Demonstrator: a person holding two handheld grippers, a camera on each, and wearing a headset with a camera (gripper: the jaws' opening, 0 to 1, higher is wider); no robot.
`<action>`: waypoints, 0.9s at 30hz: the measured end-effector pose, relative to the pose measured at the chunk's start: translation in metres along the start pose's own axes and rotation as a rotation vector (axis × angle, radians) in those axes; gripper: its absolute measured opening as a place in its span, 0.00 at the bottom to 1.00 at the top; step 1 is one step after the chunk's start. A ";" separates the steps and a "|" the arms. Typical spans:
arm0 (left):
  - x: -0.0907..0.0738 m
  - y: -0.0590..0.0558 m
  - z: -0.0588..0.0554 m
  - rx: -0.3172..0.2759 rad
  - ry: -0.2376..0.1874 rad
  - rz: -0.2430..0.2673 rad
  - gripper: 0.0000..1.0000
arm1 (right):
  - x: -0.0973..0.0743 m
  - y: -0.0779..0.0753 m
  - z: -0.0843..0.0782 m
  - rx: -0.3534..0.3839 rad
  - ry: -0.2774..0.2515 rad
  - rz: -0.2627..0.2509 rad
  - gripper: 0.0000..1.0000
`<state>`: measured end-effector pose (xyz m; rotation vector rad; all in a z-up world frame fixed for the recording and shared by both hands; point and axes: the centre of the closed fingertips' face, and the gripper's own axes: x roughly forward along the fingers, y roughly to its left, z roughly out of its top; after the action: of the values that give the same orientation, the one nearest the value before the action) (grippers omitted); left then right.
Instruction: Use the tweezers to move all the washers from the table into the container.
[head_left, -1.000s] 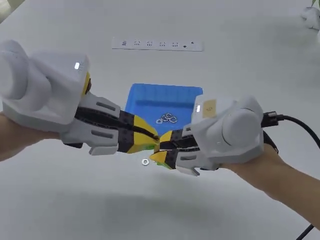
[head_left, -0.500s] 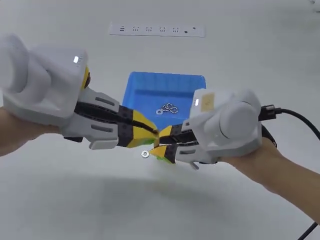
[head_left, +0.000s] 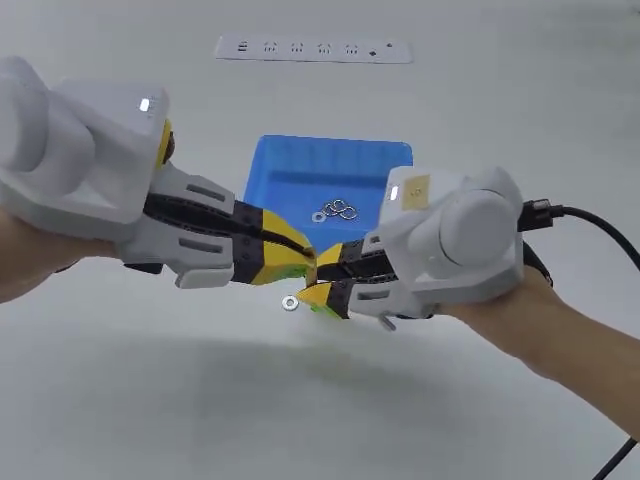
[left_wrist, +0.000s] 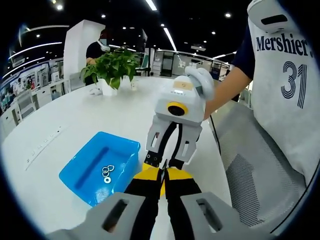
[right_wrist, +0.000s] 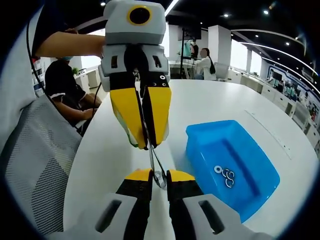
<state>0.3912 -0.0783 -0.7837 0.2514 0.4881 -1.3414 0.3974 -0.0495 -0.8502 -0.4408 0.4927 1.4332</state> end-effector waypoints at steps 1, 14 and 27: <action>0.000 0.001 0.000 -0.001 0.000 0.002 0.06 | 0.000 0.000 0.000 0.000 0.000 0.000 0.12; 0.000 0.006 -0.001 -0.023 -0.002 0.007 0.06 | 0.000 -0.002 0.000 0.004 -0.005 -0.001 0.11; -0.008 0.002 0.008 -0.008 -0.013 0.010 0.06 | -0.007 0.000 0.011 -0.024 -0.016 -0.014 0.11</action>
<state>0.3937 -0.0742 -0.7733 0.2383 0.4806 -1.3303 0.3971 -0.0491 -0.8368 -0.4510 0.4589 1.4292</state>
